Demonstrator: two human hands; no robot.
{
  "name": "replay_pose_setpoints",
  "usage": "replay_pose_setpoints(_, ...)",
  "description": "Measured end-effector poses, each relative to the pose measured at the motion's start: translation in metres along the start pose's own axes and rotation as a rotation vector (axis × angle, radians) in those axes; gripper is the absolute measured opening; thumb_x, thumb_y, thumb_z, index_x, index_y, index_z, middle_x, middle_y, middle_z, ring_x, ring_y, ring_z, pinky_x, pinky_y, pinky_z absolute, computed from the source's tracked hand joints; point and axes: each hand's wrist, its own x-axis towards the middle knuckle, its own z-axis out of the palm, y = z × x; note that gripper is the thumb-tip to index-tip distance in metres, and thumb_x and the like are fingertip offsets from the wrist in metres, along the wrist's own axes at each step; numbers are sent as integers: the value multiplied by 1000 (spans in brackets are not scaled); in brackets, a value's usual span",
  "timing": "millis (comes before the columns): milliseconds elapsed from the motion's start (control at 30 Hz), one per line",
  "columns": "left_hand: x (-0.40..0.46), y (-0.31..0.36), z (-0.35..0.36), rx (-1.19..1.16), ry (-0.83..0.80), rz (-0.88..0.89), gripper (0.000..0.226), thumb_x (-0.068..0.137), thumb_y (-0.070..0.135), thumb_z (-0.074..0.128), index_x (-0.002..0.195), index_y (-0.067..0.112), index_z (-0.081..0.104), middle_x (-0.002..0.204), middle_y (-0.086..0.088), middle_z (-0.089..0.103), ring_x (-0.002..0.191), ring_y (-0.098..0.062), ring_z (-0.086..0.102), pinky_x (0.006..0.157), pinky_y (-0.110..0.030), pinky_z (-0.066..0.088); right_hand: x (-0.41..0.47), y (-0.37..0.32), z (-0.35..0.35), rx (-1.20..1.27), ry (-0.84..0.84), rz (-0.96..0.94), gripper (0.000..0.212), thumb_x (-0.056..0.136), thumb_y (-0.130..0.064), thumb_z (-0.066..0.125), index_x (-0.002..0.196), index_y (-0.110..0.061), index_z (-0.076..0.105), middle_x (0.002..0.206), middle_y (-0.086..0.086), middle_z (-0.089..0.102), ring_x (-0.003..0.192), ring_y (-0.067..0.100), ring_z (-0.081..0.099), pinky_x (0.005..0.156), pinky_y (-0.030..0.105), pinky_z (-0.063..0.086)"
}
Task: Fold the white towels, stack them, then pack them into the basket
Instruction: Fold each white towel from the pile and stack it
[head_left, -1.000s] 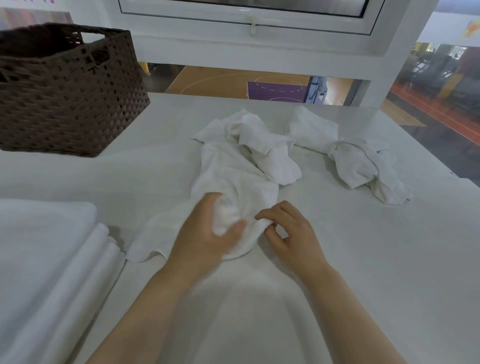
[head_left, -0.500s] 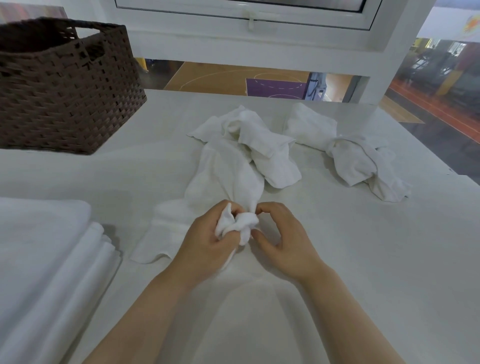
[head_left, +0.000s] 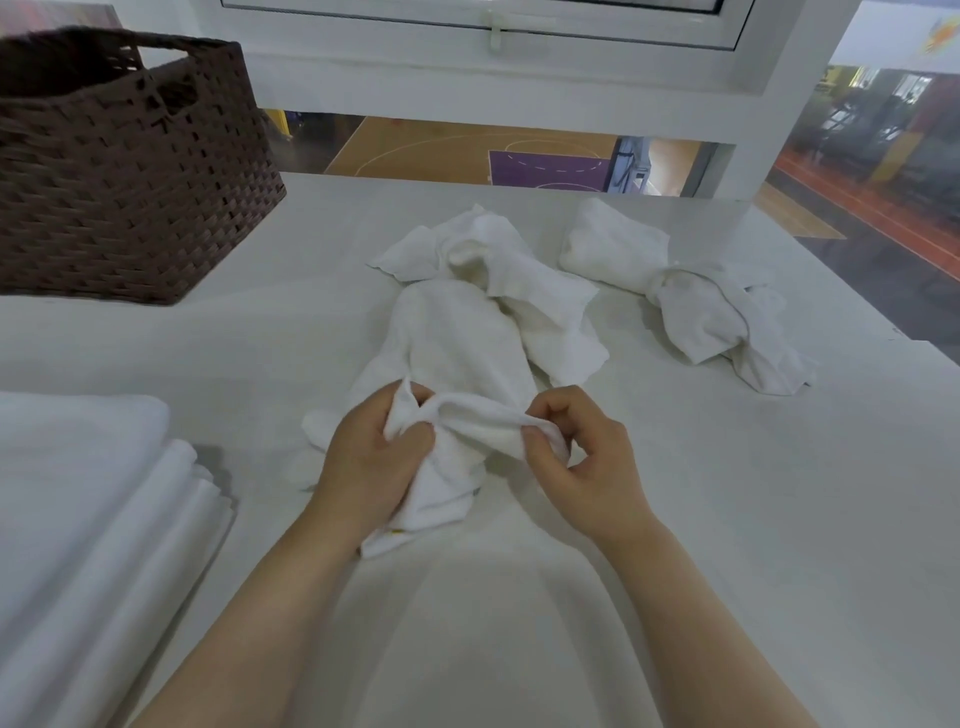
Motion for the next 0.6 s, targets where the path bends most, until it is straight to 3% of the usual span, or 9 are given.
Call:
replay_pose_setpoints(100,4,-10,0,188,81,96,19,91,5,58,96,23,63,99,16,63,95,3,57,81,-16,43,-4,1,4,-83,-95,-53,3,87,-19,59,89,-21,57,57,-7,51,49,13,45,47,23,34)
replay_pose_setpoints(200,2,-12,-1,244,-96,176,51,87,-4,47,116,35,64,119,28,62,116,9,53,94,-10,40,-3,6,6,-254,-282,-35,7,90,-19,62,92,-24,56,62,-14,51,58,11,50,54,23,39)
replay_pose_setpoints(267,0,-13,-2,354,-201,257,53,82,4,43,112,42,65,114,32,63,108,8,57,87,-9,42,0,12,2,-295,-361,25,6,91,-25,62,90,-26,57,71,-11,56,70,10,54,61,25,42)
replay_pose_setpoints(333,-1,-14,-3,415,-195,257,45,76,10,40,99,39,65,97,23,67,88,0,62,72,-17,47,2,18,-6,-299,-395,44,5,89,-30,64,88,-27,60,77,-10,59,77,9,55,68,24,43)
replay_pose_setpoints(433,1,-12,-5,327,31,184,27,75,8,40,79,26,59,73,9,61,65,-9,54,58,-22,38,5,28,-16,-382,-466,41,13,82,-40,64,90,-31,60,88,-17,60,87,4,54,81,19,39)
replay_pose_setpoints(533,6,-8,-12,185,332,111,33,75,-7,41,74,23,55,73,6,57,67,-6,52,58,-15,35,5,34,-13,-450,-391,-11,9,82,-29,63,89,-28,60,84,-15,57,84,3,50,84,22,32)
replay_pose_setpoints(600,6,-5,-15,130,433,98,38,75,-12,39,76,23,54,75,10,57,70,-1,51,61,-13,36,6,30,-6,-451,-296,-19,8,84,-20,65,89,-23,60,79,-16,54,83,-3,48,85,18,30)
